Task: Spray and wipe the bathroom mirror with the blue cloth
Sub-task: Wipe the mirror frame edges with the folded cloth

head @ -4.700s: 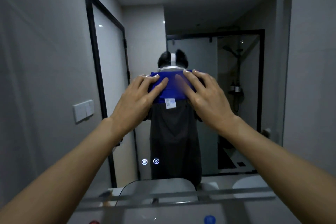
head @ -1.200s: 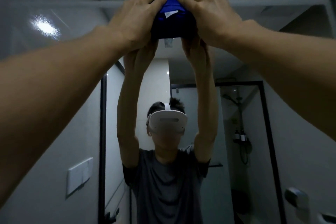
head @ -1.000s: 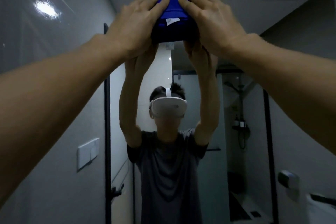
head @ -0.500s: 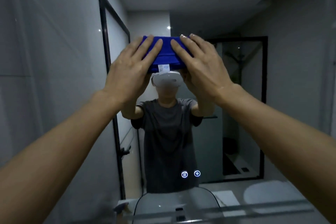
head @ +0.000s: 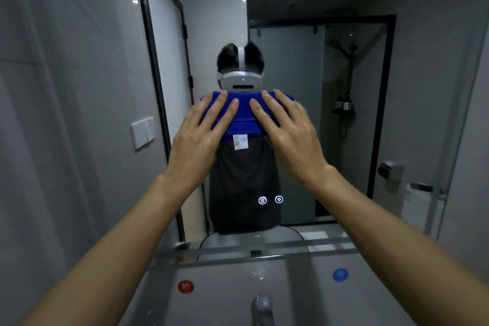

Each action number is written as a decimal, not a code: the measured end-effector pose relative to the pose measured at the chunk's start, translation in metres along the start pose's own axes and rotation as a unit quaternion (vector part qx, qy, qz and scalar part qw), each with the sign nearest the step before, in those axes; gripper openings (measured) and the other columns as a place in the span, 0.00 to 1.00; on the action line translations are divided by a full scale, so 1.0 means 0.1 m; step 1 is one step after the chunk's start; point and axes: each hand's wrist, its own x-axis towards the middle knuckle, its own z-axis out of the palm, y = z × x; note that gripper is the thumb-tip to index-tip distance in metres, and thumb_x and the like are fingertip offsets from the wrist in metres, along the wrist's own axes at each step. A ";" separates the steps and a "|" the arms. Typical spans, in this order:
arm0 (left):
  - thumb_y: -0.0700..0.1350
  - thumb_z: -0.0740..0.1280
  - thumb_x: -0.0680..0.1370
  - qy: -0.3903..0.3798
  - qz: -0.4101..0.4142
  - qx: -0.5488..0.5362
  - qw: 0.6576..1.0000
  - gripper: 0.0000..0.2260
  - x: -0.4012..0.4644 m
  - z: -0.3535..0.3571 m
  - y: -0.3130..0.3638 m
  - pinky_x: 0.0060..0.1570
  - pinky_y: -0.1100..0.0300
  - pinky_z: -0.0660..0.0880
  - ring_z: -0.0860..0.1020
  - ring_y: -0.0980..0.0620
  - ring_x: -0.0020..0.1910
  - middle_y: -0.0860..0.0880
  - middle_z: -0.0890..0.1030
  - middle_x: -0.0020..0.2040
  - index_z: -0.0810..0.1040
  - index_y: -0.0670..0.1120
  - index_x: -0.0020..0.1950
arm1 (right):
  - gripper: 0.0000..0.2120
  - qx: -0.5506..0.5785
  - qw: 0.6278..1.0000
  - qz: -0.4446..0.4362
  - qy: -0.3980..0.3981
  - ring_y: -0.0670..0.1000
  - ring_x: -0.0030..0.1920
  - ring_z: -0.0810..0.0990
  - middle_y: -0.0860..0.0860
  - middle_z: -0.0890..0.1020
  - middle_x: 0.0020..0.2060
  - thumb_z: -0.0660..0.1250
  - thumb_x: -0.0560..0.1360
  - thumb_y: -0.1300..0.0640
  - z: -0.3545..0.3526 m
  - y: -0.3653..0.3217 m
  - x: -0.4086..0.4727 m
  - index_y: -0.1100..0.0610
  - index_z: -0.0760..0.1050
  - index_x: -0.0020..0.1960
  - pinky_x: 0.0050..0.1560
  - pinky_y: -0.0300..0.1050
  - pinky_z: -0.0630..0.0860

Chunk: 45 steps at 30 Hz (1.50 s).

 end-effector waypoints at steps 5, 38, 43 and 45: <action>0.35 0.69 0.73 -0.031 -0.018 -0.038 0.999 0.36 -0.46 0.13 0.22 0.73 0.41 0.62 0.61 0.38 0.76 0.40 0.63 0.78 0.59 0.44 0.79 | 0.24 0.035 0.999 0.004 -0.037 0.63 0.72 0.67 0.60 0.69 0.72 0.59 0.79 0.64 0.01 -0.20 -0.44 0.59 0.66 0.75 0.70 0.58 0.66; 0.34 0.81 0.58 -0.245 -0.089 -0.185 0.948 0.49 -2.56 0.62 1.03 0.65 0.47 0.67 0.62 0.44 0.74 0.47 0.64 0.75 0.63 0.48 0.76 | 0.39 0.134 0.955 0.057 -0.259 0.57 0.67 0.75 0.56 0.77 0.67 0.82 0.60 0.62 0.19 -1.28 -2.51 0.57 0.74 0.69 0.69 0.56 0.67; 0.37 0.82 0.56 -0.296 -0.073 -0.168 0.937 0.49 -2.67 0.57 1.02 0.64 0.46 0.72 0.70 0.45 0.69 0.47 0.73 0.71 0.67 0.49 0.74 | 0.42 0.138 0.933 0.056 -0.327 0.56 0.64 0.79 0.55 0.79 0.64 0.84 0.55 0.58 0.11 -1.36 -2.56 0.56 0.76 0.67 0.66 0.52 0.68; 0.37 0.76 0.61 -0.284 -0.054 -0.173 0.941 0.40 -2.72 0.57 0.95 0.59 0.46 0.78 0.76 0.44 0.65 0.47 0.77 0.68 0.69 0.49 0.73 | 0.32 0.149 0.940 0.032 -0.307 0.56 0.59 0.81 0.54 0.81 0.61 0.77 0.62 0.59 0.15 -1.37 -2.60 0.54 0.77 0.66 0.65 0.49 0.73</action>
